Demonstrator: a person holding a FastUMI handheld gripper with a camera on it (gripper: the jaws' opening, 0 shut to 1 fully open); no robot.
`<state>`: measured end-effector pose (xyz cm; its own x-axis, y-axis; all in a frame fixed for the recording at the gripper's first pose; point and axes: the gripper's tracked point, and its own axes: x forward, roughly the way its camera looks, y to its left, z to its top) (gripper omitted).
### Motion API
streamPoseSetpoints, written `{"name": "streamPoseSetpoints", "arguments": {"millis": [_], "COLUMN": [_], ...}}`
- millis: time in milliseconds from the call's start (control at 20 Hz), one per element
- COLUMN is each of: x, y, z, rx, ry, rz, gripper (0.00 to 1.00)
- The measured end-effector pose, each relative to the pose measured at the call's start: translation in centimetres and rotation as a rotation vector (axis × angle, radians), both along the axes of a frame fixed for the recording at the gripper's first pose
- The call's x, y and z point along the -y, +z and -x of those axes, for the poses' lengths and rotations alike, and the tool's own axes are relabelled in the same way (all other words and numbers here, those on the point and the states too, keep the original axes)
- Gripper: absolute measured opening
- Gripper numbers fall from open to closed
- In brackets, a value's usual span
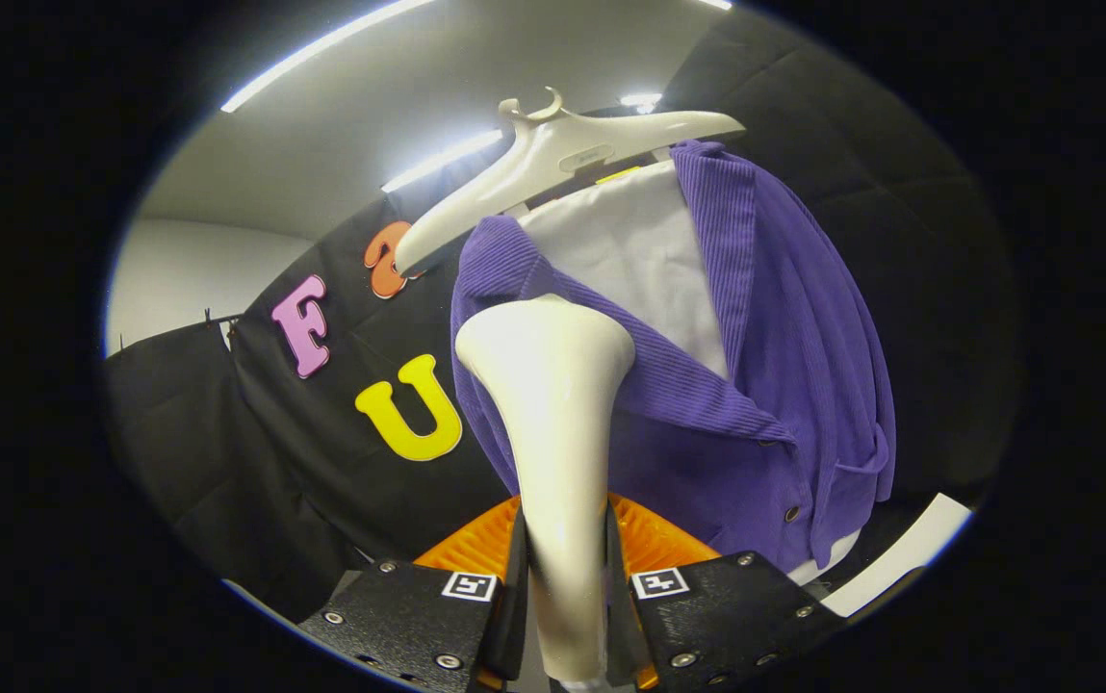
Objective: Iron the clothes twice with a garment steamer, once on the left side and once on the right side.
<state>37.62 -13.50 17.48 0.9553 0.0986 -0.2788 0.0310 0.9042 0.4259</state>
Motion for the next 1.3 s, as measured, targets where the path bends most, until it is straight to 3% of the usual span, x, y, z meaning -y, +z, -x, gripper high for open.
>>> {"name": "streamPoseSetpoints", "arguments": {"millis": [1300], "x": [2.1], "y": [-19.1], "z": [6.1], "rx": [-0.364], "ry": [0.030], "rz": [0.020], "gripper": [0.37]}}
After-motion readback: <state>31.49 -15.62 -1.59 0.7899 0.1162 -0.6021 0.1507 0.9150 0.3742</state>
